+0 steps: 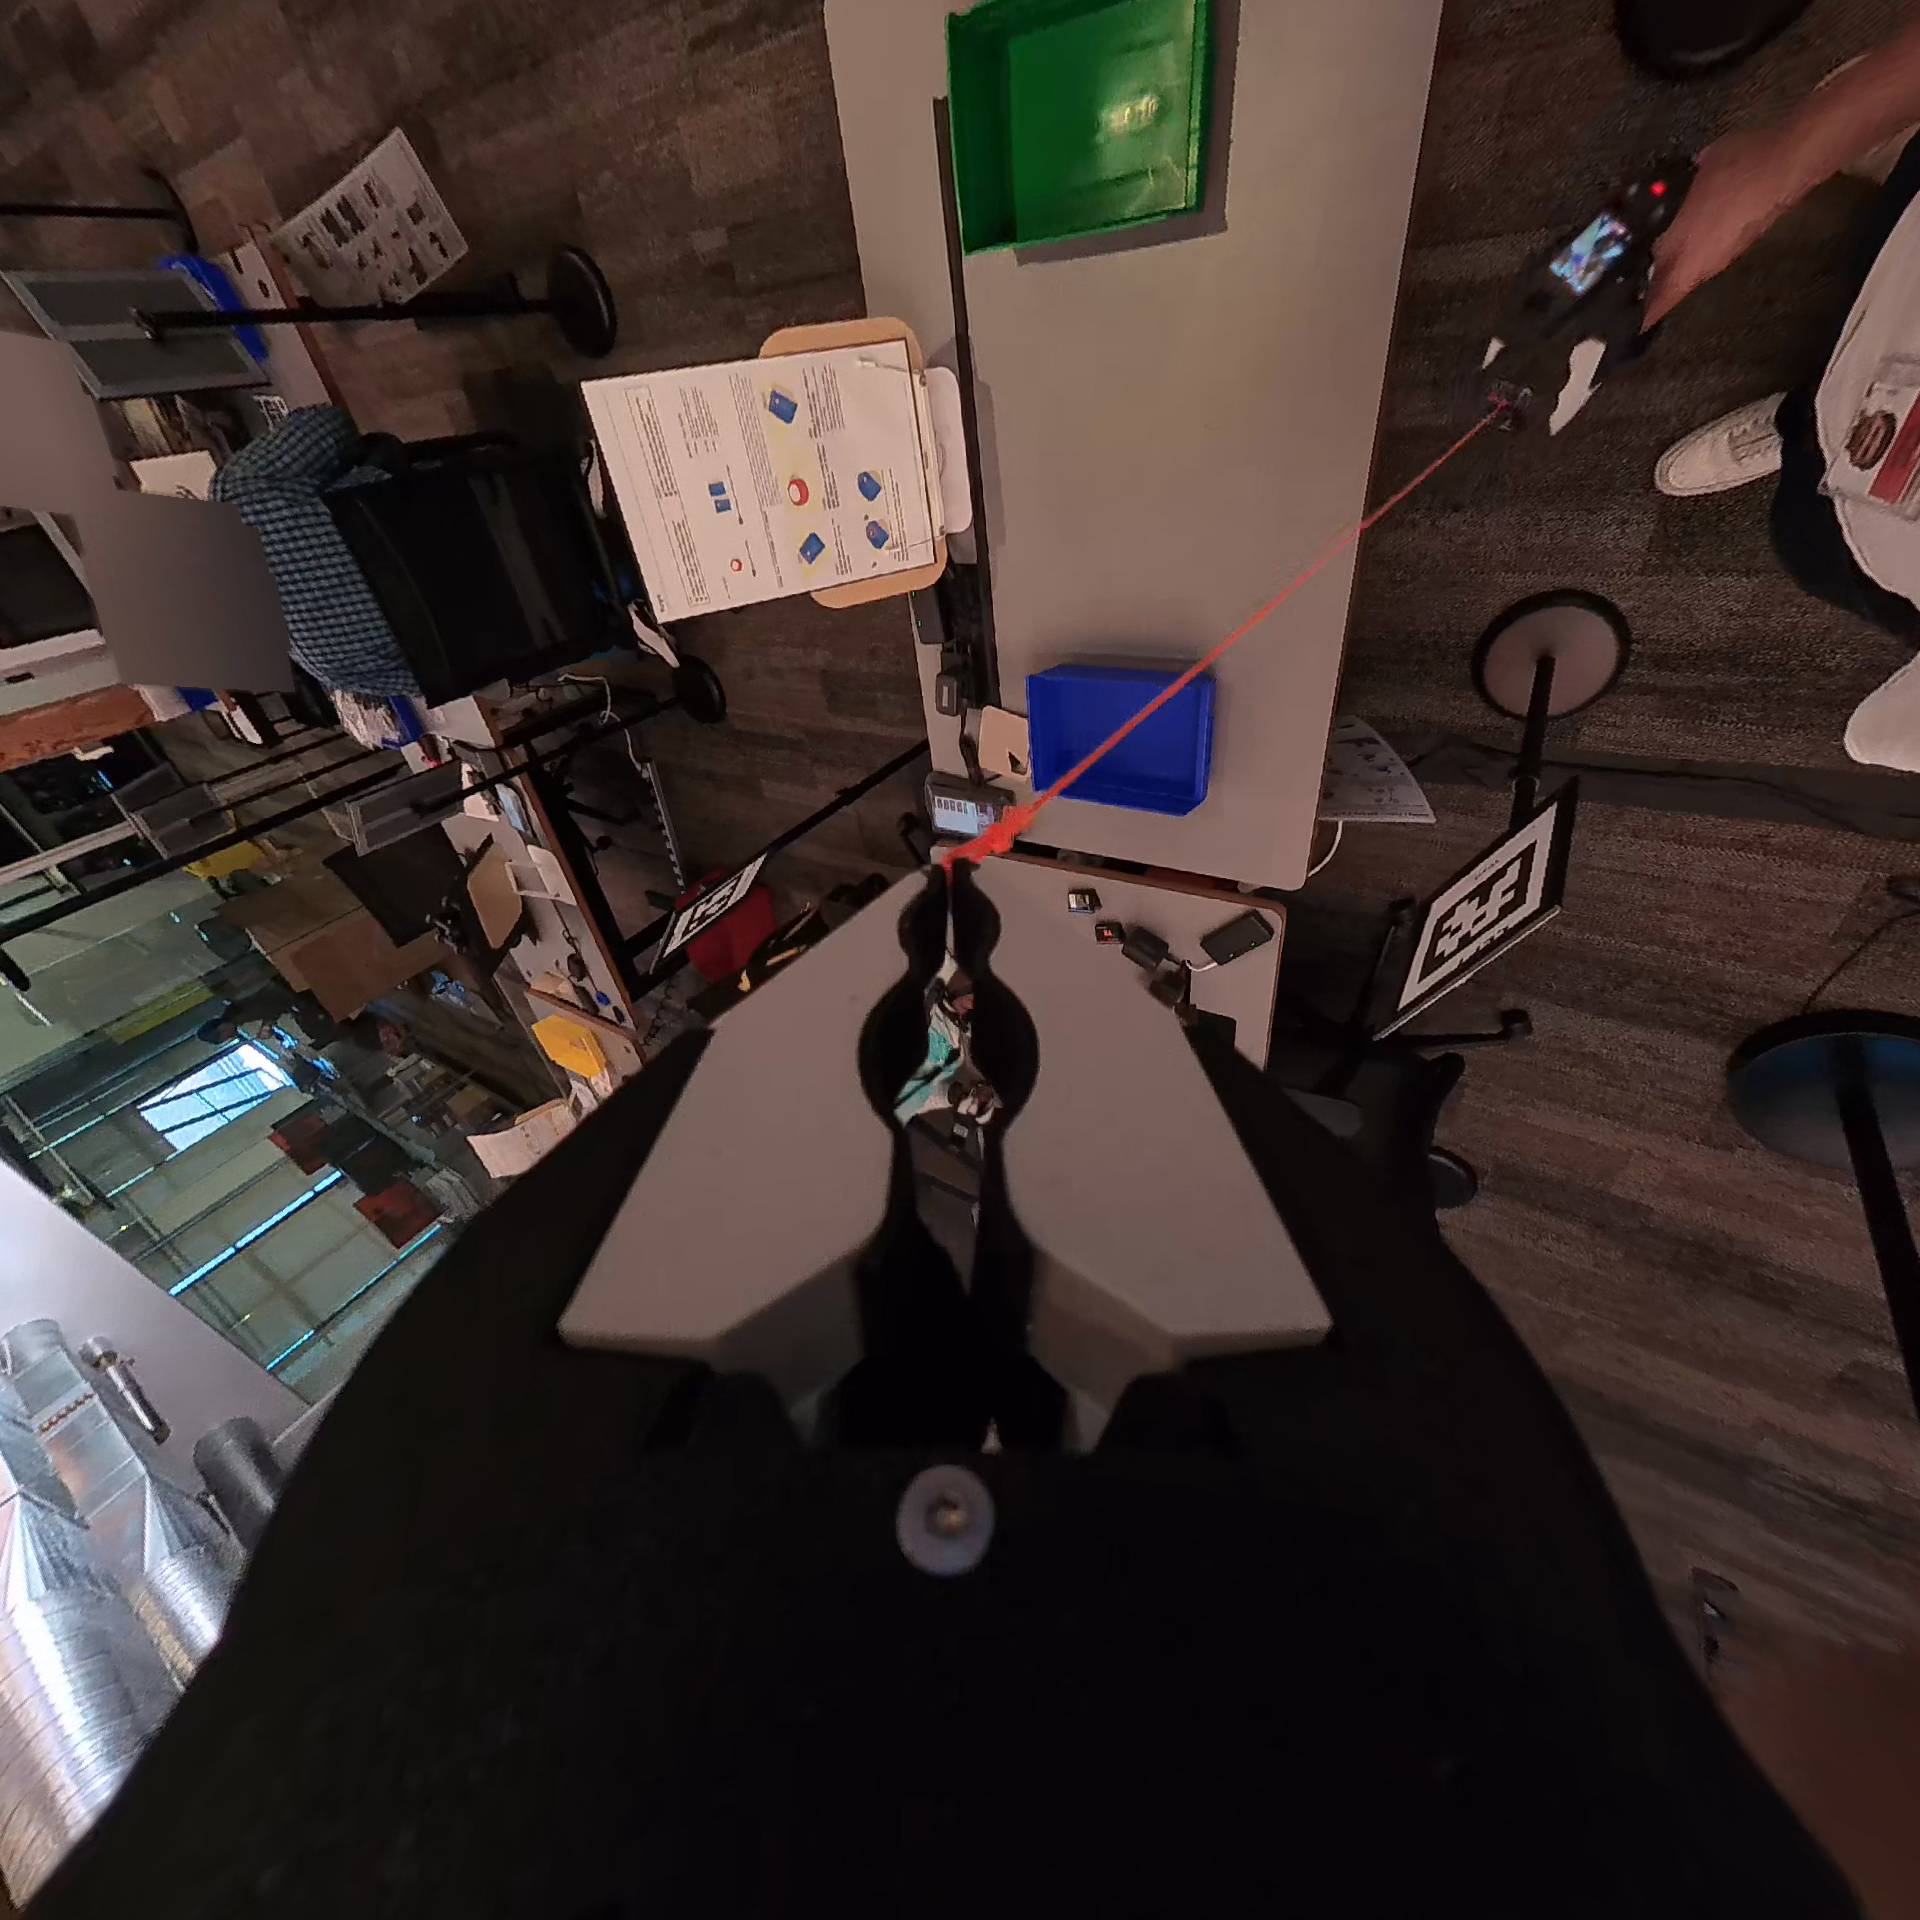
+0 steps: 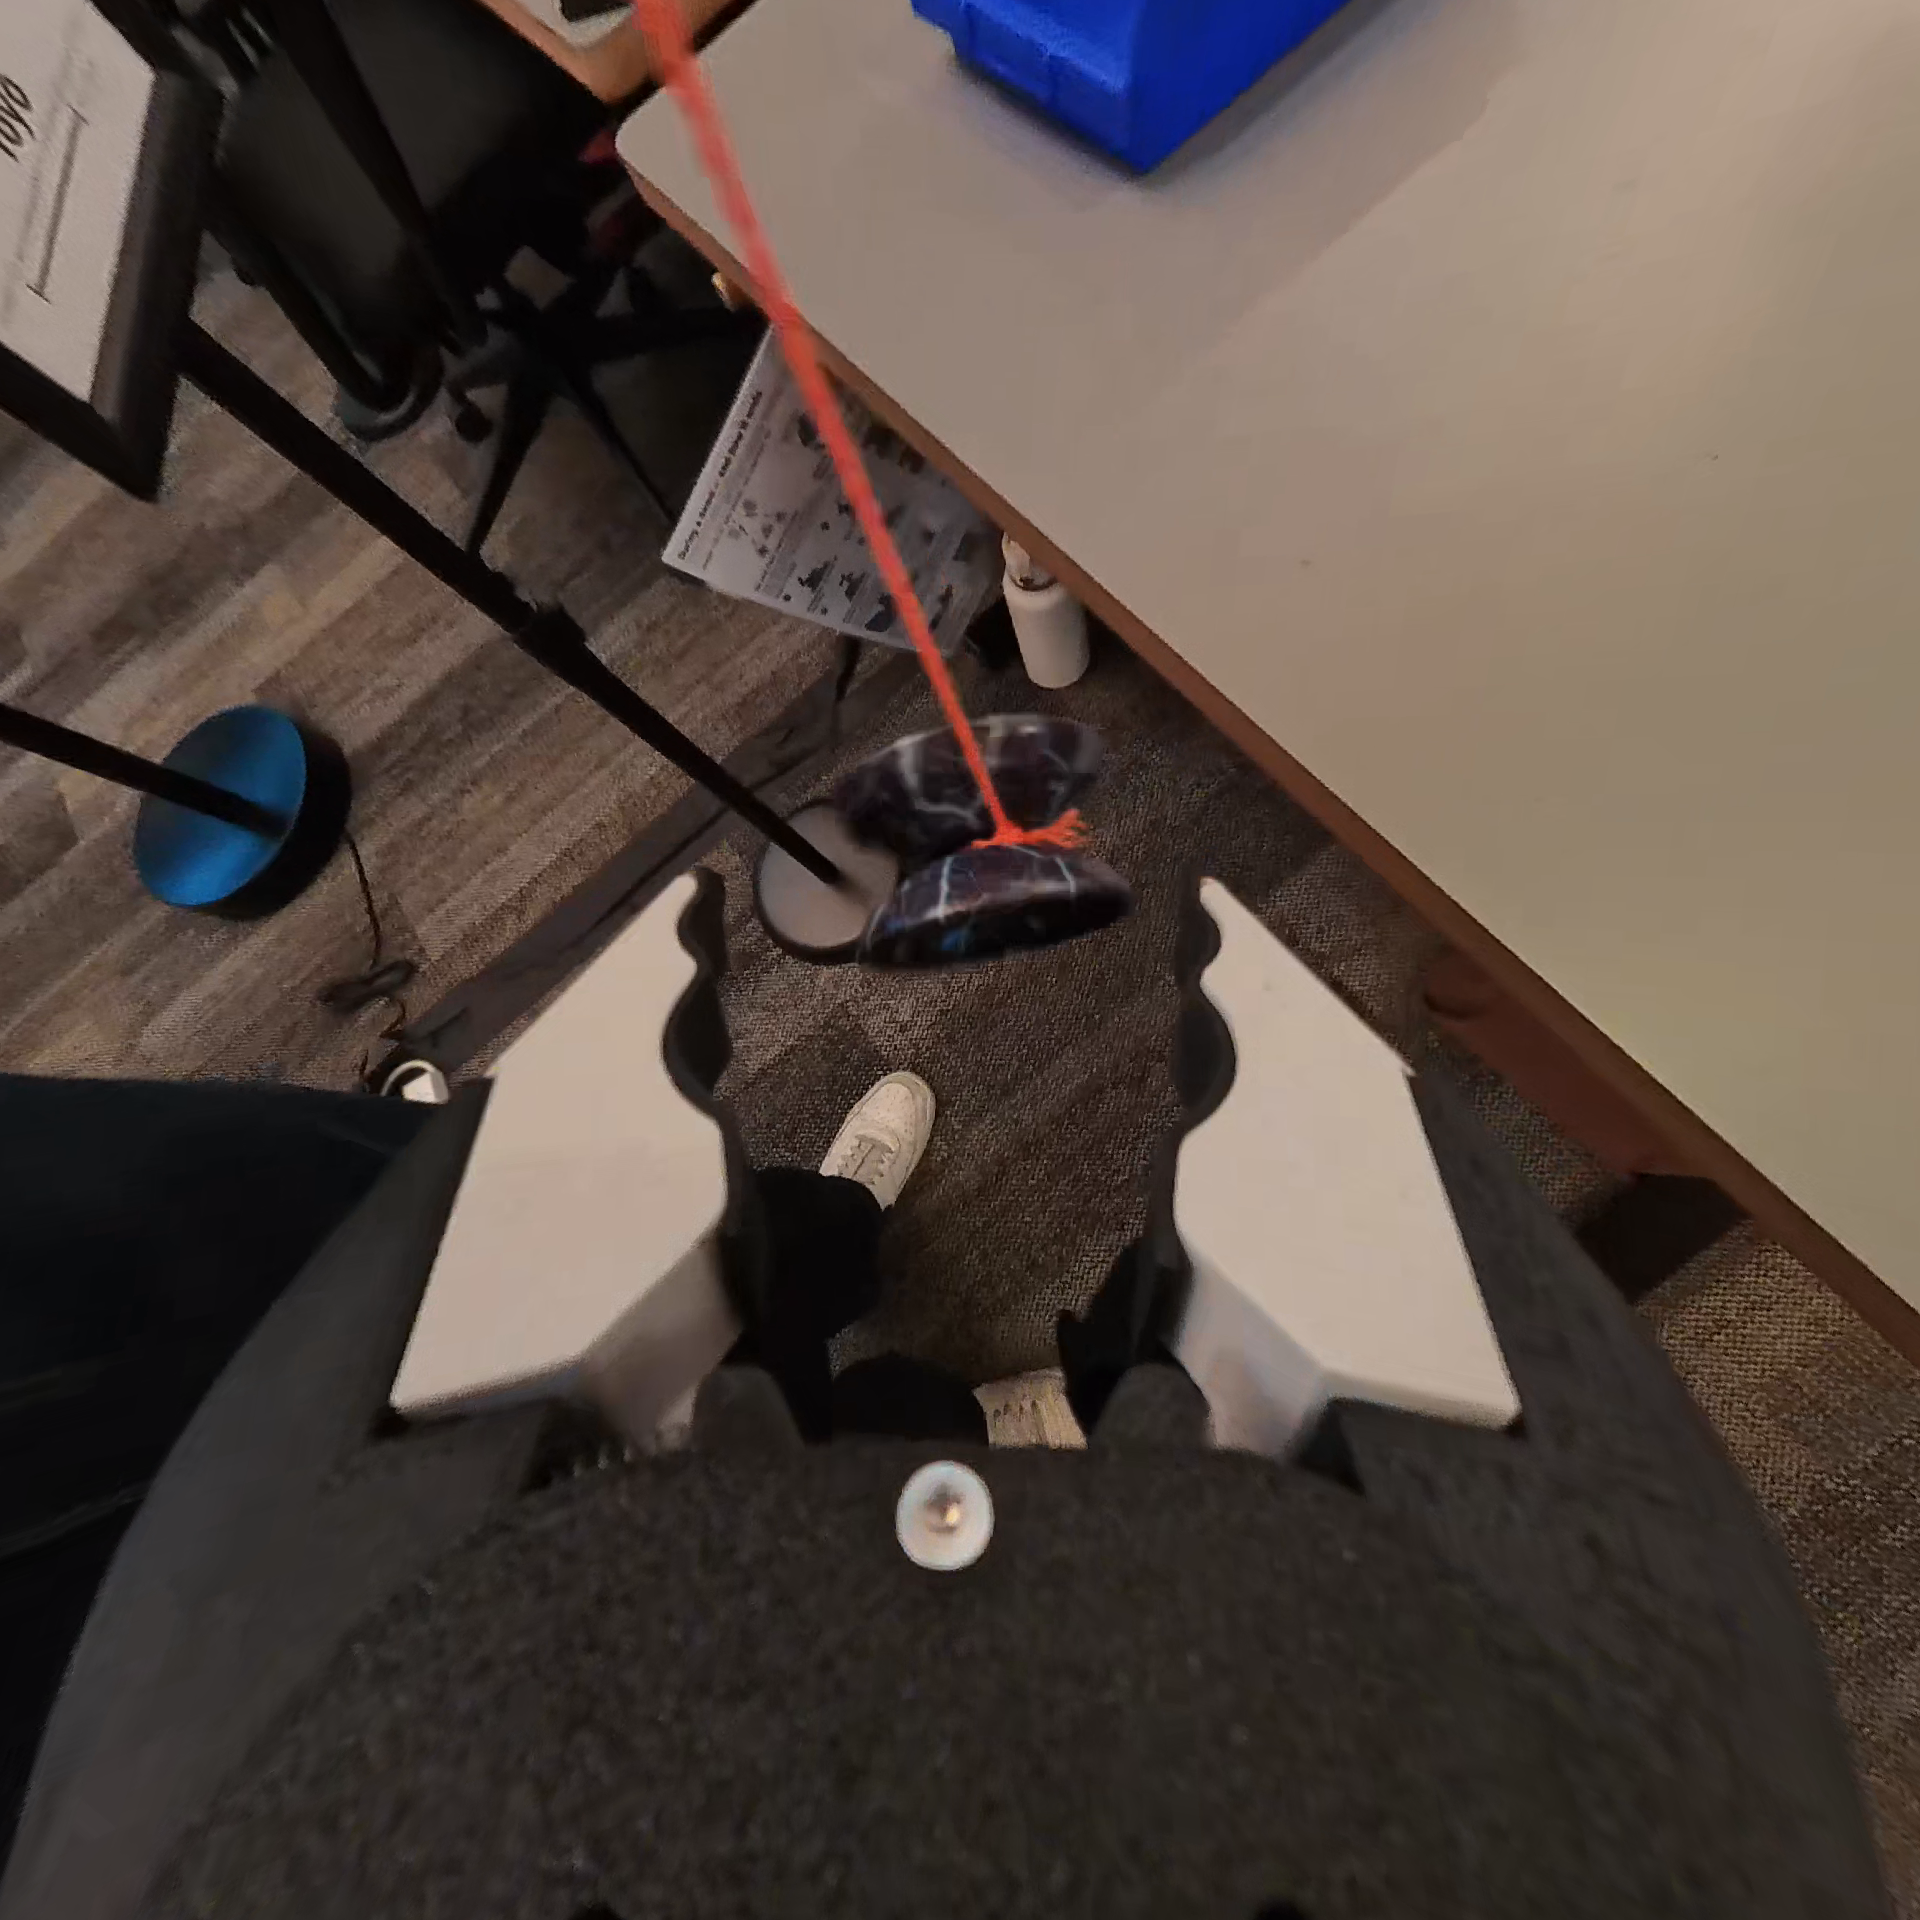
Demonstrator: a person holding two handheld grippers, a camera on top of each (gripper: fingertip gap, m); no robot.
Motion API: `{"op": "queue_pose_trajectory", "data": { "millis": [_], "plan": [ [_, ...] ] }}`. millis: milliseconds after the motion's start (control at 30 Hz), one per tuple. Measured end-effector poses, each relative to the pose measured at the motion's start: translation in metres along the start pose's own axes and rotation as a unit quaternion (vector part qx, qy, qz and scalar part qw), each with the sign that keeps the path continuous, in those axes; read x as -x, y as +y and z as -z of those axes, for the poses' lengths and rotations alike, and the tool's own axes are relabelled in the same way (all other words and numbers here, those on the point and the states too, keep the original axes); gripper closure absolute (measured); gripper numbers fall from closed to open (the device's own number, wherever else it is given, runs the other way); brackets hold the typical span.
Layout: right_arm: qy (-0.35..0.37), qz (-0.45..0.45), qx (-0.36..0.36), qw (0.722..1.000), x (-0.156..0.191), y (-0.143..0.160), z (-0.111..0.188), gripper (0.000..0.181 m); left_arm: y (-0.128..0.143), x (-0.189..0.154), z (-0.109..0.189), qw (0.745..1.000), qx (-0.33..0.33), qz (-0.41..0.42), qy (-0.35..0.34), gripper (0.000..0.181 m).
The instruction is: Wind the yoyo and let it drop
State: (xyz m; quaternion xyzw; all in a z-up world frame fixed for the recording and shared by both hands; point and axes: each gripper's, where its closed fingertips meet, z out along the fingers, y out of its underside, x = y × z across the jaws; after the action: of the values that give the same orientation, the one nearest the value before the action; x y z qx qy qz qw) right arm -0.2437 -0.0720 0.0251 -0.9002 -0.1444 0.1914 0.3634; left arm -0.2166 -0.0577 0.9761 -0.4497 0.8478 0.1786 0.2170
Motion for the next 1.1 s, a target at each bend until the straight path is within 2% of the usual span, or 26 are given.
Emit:
{"op": "queue_pose_trajectory", "data": {
  "millis": [167,233,267,300,400,567,700,800,900,1000,1100],
  "plan": [
    [-0.025,0.036,0.049,0.998,0.014,0.011,-0.029,0.118,0.012,-0.002,0.001,1.0,0.014,0.007,0.004,0.181],
    [-0.024,0.066,0.064,0.995,0.016,0.012,-0.033,0.12,0.02,-0.002,-0.001,1.0,0.025,0.011,0.004,0.181],
    [-0.032,0.077,0.075,0.994,0.019,0.013,-0.031,0.168,0.025,-0.001,-0.003,0.999,0.03,0.014,0.003,0.181],
    [-0.033,0.078,0.067,0.994,0.02,0.009,-0.029,0.176,0.03,0.001,-0.006,0.999,0.033,0.016,0.002,0.181],
    [-0.04,0.066,0.054,0.996,0.024,0.0,-0.026,0.177,0.045,0.004,-0.013,0.999,0.033,0.023,0.002,0.181],
    [-0.047,0.049,0.072,0.995,0.027,0.007,-0.033,0.177,0.066,0.011,-0.02,0.999,0.021,0.027,0.002,0.181],
    [-0.036,0.026,0.054,0.998,0.027,-0.011,-0.03,0.177,0.093,0.023,-0.034,0.999,0.036,0.031,-0.012,0.181],
    [-0.035,-0.013,0.041,0.998,0.03,-0.03,-0.02,0.177,0.123,0.034,-0.064,0.997,0.072,0.028,-0.024,0.181],
    [-0.027,-0.04,0.032,0.998,0.032,-0.049,-0.002,0.177,0.146,0.047,-0.107,0.996,0.088,0.019,-0.025,0.181],
    [-0.002,-0.029,0.02,0.999,0.033,-0.071,0.023,0.177,0.168,0.078,-0.168,0.992,0.115,0.02,-0.039,0.181],
    [0.027,-0.003,0.013,1.0,0.029,-0.095,0.052,0.177,0.177,0.112,-0.245,0.99,0.129,0.018,-0.046,0.181]
  ]
}}
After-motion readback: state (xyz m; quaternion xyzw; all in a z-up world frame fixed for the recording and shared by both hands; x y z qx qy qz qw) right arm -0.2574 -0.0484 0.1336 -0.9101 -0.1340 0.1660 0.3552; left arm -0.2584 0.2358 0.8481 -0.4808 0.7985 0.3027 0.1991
